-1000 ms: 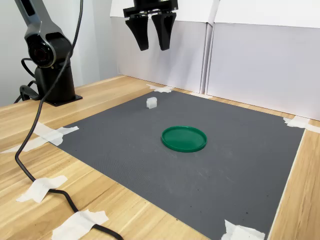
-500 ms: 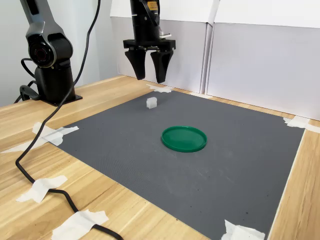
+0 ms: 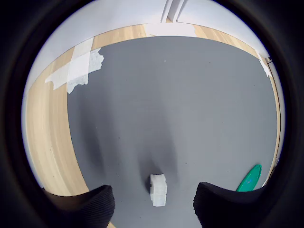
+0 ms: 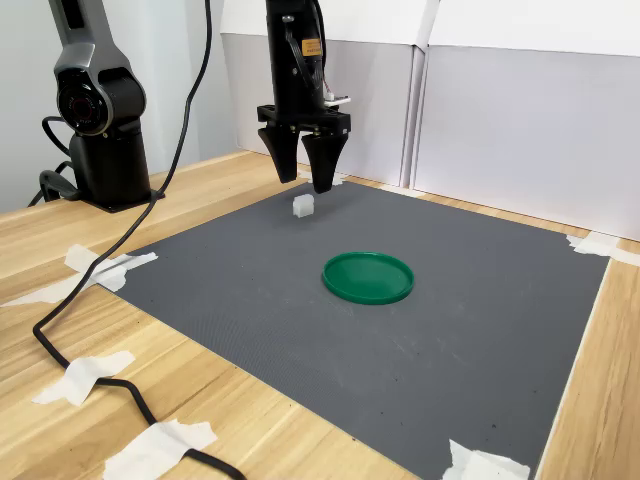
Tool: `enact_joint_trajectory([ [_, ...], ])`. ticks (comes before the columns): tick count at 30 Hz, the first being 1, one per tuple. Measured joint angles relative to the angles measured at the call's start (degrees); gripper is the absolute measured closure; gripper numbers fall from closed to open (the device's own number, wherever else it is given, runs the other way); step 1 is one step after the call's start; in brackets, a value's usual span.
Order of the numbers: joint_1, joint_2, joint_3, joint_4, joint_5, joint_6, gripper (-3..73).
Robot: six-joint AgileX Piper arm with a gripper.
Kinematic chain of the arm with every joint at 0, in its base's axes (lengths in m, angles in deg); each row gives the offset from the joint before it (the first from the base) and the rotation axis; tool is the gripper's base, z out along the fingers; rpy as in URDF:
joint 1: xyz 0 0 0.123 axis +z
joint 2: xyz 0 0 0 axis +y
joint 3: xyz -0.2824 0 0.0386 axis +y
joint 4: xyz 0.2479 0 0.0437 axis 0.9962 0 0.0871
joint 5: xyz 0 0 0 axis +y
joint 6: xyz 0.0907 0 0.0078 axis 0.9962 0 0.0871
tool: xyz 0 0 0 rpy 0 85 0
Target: Grasp a white terminal and put it on the green lid.
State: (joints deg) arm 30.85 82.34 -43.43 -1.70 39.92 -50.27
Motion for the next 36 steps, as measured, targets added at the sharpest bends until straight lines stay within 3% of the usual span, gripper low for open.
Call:
enact_joint_trajectory([
  [25, 0.00, 5.78, 0.34, -3.69, -4.48, 5.82, 0.8],
  [30, 0.00, 5.83, 0.41, -3.74, -4.48, 5.94, 7.9],
  [36, 0.00, 6.84, 0.48, -3.74, -3.81, 6.01, 26.5],
])
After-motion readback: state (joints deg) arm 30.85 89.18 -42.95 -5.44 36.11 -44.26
